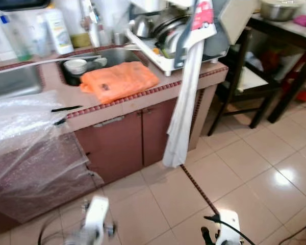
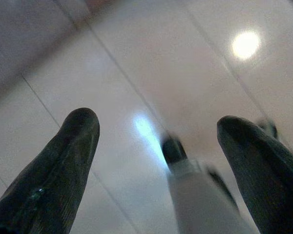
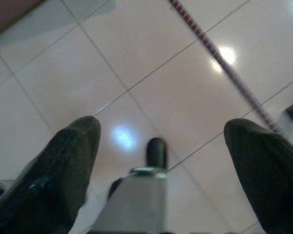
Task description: Kitchen organization
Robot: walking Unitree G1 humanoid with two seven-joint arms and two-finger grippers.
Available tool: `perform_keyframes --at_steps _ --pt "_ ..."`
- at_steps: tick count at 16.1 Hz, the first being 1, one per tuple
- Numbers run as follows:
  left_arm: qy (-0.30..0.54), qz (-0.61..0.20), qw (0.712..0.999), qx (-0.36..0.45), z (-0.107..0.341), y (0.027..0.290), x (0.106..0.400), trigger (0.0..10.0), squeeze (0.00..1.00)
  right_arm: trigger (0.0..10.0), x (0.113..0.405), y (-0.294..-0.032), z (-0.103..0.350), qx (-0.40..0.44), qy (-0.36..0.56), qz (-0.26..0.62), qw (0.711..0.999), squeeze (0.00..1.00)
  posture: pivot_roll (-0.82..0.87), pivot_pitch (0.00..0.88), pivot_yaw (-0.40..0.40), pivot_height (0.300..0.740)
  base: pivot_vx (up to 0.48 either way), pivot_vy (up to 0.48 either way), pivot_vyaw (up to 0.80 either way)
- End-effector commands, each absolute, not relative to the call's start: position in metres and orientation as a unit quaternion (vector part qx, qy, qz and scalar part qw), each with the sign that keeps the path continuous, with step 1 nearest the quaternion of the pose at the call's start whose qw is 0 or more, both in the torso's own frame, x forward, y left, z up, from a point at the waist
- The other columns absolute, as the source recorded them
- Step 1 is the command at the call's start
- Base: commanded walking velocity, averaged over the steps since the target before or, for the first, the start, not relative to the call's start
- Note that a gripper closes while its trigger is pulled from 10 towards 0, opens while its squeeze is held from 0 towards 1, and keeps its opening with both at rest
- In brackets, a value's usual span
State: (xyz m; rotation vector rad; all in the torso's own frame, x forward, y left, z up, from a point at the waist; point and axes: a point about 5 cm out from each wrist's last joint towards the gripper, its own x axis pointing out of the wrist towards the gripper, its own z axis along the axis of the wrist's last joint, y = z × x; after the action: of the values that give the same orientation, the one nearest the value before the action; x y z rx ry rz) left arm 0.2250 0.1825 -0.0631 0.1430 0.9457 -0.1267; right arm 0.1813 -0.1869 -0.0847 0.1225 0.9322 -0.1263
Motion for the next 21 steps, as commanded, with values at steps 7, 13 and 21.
perform_keyframes --at_steps 7,13,21 --pt "0.452 -0.053 0.888 0.069 -0.062 0.185 0.226 10.0 0.0 10.0 0.171 -0.184 -0.09 0.061 0.465 -0.06 0.881 0.0 -0.05 0.0 0.039 0.74 0.0 0.0 0.0" --pt "0.357 -0.071 0.931 -0.001 -0.028 0.181 0.27 10.0 0.0 10.0 0.222 -0.203 -0.056 0.04 0.343 -0.051 0.937 0.0 -0.05 0.0 0.018 0.74 0.0 0.0 0.0" --pt "0.19 -0.202 0.959 0.061 0.026 0.195 0.299 10.0 0.0 10.0 0.268 -0.226 0.021 0.024 0.137 0.025 0.99 0.0 -0.06 0.0 0.049 0.74 0.0 0.0 0.0"
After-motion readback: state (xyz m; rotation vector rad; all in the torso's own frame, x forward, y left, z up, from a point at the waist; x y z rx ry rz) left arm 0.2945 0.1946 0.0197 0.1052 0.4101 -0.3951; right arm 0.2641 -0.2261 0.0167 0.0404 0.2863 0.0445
